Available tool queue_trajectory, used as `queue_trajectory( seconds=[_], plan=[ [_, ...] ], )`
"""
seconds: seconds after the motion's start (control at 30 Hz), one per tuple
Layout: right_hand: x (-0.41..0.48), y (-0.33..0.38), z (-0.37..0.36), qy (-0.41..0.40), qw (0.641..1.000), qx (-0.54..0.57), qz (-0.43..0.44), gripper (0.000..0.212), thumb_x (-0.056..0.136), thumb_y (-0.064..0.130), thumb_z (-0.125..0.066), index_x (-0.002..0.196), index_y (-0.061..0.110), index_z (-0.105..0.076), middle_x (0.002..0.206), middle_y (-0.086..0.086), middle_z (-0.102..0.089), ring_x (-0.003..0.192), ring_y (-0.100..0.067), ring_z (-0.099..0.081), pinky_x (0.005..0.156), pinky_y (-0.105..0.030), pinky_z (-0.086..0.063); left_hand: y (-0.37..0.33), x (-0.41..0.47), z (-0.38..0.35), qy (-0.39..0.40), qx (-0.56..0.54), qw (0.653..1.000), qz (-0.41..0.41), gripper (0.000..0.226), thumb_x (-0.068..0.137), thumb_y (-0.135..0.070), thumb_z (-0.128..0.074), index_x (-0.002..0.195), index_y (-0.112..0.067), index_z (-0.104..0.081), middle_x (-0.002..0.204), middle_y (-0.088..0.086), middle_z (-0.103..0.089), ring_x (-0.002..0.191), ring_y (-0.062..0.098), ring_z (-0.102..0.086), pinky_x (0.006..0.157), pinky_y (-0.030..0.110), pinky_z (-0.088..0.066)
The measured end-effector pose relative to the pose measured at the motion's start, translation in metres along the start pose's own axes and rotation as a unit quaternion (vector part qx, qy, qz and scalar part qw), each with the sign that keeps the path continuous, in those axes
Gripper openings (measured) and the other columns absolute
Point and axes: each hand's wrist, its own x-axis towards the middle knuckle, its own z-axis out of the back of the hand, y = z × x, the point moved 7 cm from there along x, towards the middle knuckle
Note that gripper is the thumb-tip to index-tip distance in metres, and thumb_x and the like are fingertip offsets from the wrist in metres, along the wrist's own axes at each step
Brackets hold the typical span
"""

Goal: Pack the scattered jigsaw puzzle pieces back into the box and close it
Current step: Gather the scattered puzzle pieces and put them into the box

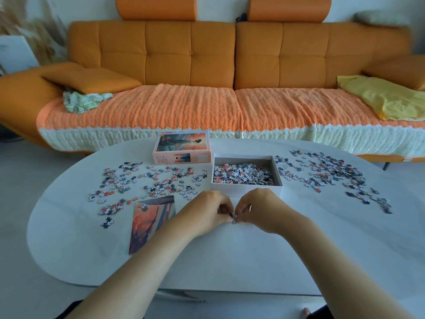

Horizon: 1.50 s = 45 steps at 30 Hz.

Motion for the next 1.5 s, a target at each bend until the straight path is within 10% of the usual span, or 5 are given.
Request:
queue_trajectory(
  seconds=[0.67,1.03,1.2,1.3,1.5],
  plan=[
    [-0.001,0.007,0.003,0.044,0.997,-0.06,-0.019,0.012,0.08,0.02,-0.064,0.078,0.027,-0.075,0.077,0.012,-0.065,0.053,-0.002,-0.053,0.046,-0.014,-0.044,0.006,0.011,0.038,-0.142,-0.124,0.982,0.028,0.013,0.082,-0.01,-0.071,0.08,-0.023,-0.07,0.076,-0.012,-0.068,0.07,-0.002,-0.06,0.064,0.009,-0.045],
    [0.013,-0.013,0.072,-0.29,0.957,0.007,-0.01,0.006,0.084,0.03,-0.068,0.086,0.033,-0.073,0.08,0.017,-0.07,0.071,-0.005,-0.059,0.062,-0.026,-0.05,0.0,0.045,0.036,-0.118,-0.051,0.992,-0.015,0.024,0.094,-0.011,-0.059,0.114,-0.02,-0.07,0.116,-0.004,-0.068,0.099,0.008,-0.061,0.081,0.013,-0.04],
    [0.021,-0.014,0.064,-0.238,0.97,-0.016,0.035,0.013,0.086,0.027,-0.067,0.095,0.034,-0.074,0.097,0.015,-0.064,0.086,-0.009,-0.06,0.074,-0.031,-0.051,-0.004,0.039,0.039,-0.144,-0.02,0.987,-0.073,0.021,0.092,-0.011,-0.063,0.107,-0.022,-0.072,0.11,-0.004,-0.068,0.104,0.013,-0.06,0.087,0.028,-0.047],
    [0.014,0.004,0.058,-0.195,0.976,-0.01,0.1,0.014,0.082,0.02,-0.069,0.085,0.033,-0.075,0.078,0.018,-0.064,0.07,0.006,-0.056,0.062,-0.008,-0.04,-0.012,0.028,0.044,-0.181,-0.012,0.976,-0.12,0.012,0.085,-0.011,-0.068,0.09,-0.02,-0.072,0.088,-0.007,-0.062,0.084,0.009,-0.056,0.074,0.026,-0.047],
    [0.006,-0.001,0.018,0.011,0.995,-0.092,0.042,0.012,0.078,0.032,-0.073,0.089,0.038,-0.076,0.078,0.021,-0.067,0.072,0.004,-0.059,0.068,-0.017,-0.049,-0.007,0.007,0.01,-0.012,0.015,0.998,-0.062,0.02,0.077,-0.04,-0.073,0.094,-0.031,-0.071,0.089,-0.016,-0.061,0.082,0.003,-0.055,0.075,0.029,-0.05]
  ],
)
